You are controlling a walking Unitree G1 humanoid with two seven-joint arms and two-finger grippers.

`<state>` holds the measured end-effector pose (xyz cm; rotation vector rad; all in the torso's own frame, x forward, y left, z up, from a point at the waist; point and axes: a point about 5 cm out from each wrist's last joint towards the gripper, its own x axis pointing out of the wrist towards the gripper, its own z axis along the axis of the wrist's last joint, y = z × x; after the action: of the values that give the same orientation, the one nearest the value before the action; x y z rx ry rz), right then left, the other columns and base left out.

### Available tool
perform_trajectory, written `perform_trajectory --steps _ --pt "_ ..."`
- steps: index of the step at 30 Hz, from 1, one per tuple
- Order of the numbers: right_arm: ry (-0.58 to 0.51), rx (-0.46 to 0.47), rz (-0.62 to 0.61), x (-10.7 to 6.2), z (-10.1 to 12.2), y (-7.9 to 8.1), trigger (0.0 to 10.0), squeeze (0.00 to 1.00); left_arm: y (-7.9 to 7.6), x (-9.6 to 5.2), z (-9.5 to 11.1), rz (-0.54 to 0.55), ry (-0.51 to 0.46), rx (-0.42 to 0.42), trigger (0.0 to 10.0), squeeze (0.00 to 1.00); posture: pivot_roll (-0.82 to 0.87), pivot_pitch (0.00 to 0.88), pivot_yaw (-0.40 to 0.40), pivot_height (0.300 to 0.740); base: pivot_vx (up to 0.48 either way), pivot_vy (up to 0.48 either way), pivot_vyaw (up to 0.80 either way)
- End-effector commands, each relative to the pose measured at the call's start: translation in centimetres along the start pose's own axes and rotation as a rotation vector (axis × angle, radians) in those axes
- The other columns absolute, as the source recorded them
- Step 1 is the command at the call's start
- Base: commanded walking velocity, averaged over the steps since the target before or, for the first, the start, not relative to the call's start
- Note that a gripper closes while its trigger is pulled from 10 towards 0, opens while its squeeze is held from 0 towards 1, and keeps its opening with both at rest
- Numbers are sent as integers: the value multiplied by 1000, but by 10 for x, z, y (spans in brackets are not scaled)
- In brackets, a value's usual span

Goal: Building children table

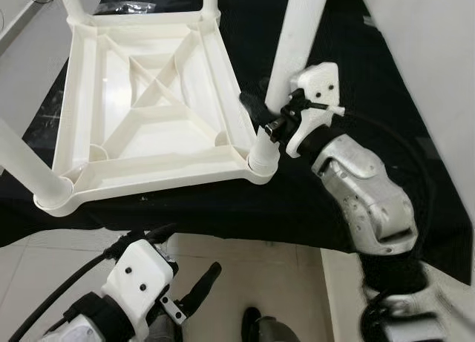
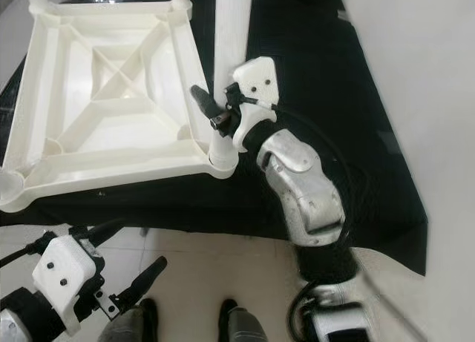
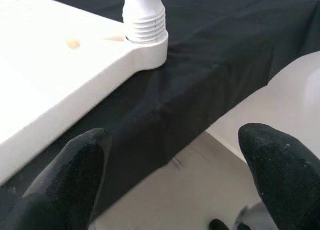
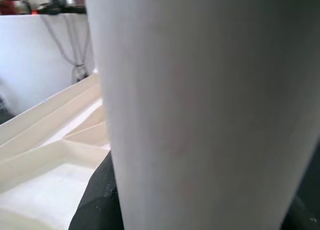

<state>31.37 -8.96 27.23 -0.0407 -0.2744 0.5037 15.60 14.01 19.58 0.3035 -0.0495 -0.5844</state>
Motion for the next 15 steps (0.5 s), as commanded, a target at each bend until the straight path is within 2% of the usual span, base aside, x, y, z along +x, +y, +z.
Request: perform_trajectory --steps 1,2,7,8,9,13,15 --pt "255 60 -39 -10 -52 3 10000 0 -3 1 -5 -10 9 -10 10000 0 17 288 -88 740 0 0 0" --pt "268 66 -72 -12 -51 9 10000 0 -2 2 -5 -6 10 -4 10000 0 17 288 -88 740 0 0 0" --pt "290 65 -120 -16 -51 19 10000 0 6 8 -3 37 10 -17 10000 0 25 253 -82 740 0 0 0" --pt "295 63 -121 -15 -53 21 10000 0 20 18 6 92 -45 -6 10000 0 28 228 -74 740 0 0 0" --pt "295 63 -121 -15 -53 21 10000 0 20 18 6 92 -45 -6 10000 0 28 228 -74 740 0 0 0" --pt "286 62 -112 -12 -54 29 10000 0 47 42 25 150 -156 5 10000 0 14 193 -58 740 0 0 0" --pt "285 64 -113 -12 -55 30 10000 0 51 45 28 150 -171 13 10000 0 14 193 -58 740 0 0 0"
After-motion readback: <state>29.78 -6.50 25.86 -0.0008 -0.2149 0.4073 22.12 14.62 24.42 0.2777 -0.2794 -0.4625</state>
